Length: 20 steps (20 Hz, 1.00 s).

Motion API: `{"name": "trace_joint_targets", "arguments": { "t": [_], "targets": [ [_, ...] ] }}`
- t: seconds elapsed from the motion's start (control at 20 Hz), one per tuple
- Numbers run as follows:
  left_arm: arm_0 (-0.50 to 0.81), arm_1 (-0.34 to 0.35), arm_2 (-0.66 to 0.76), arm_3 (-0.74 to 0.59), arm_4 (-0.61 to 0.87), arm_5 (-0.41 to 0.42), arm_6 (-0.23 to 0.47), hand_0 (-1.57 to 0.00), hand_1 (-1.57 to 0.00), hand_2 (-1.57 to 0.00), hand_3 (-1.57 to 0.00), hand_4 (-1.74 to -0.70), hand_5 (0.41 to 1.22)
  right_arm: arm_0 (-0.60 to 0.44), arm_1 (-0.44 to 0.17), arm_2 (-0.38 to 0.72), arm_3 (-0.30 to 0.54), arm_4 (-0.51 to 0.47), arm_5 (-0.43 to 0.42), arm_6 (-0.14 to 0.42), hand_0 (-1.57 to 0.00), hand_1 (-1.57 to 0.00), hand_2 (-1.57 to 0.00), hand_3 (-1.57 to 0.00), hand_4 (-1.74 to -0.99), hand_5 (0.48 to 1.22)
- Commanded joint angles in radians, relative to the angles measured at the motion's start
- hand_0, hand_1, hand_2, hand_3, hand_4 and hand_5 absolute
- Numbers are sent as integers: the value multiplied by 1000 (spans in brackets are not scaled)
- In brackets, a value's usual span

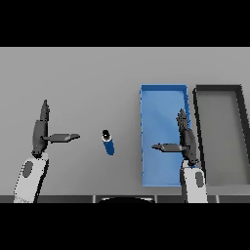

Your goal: Pick up the blue pipe and place it into the blue bin.

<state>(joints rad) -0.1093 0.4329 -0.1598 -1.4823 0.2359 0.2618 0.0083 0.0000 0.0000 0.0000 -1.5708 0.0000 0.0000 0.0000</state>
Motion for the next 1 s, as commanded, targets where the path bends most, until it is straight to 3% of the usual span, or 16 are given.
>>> {"name": "trace_joint_targets", "arguments": {
  "t": [0.0, 0.25, 0.3, 0.35, 0.45, 0.75, 0.95],
  "targets": [
    [-2, 0, 1, 2, 1, 0, -3, 1, 1, 1, 1, -966, 593, -3, 0, 0, 2, 0, -1, 2, 1, 1, 1, 1, -1205, 629],
    [-24, -4, 4, 26, 0, -5, -7, 1, 1, 1, 1, -966, 593, -26, 2, -3, 18, 4, -8, 10, 1, 1, 1, 1, -1205, 629],
    [11, 57, -22, 31, -7, -111, -77, 1, 1, 1, 1, -966, 593, 3, -62, 25, -10, 80, 1, -73, 1, 1, 1, 1, -1205, 629],
    [25, 115, -24, 39, -5, -184, -113, 1, 1, 1, 1, -963, 592, 32, -94, 51, -40, 128, 7, -118, 1, 1, 1, 1, -1201, 628],
    [31, 157, -36, 48, -10, -248, -145, 1, 1, 1, 1, -959, 590, 68, -131, 71, -88, 164, 19, -134, 1, 1, 1, 1, -1197, 626],
    [57, 200, -65, 14, 13, -368, -209, 1, 1, 1, 1, -976, 584, 77, -144, 85, -102, 181, 29, -97, 1, 1, 1, 1, -1192, 621],
    [84, 225, -135, -65, 5, -451, -185, 1, 1, 1, 1, -1048, 535, 69, -151, 86, -103, 188, 30, -103, 1, 1, 1, 1, -1176, 615]
  ]
}}
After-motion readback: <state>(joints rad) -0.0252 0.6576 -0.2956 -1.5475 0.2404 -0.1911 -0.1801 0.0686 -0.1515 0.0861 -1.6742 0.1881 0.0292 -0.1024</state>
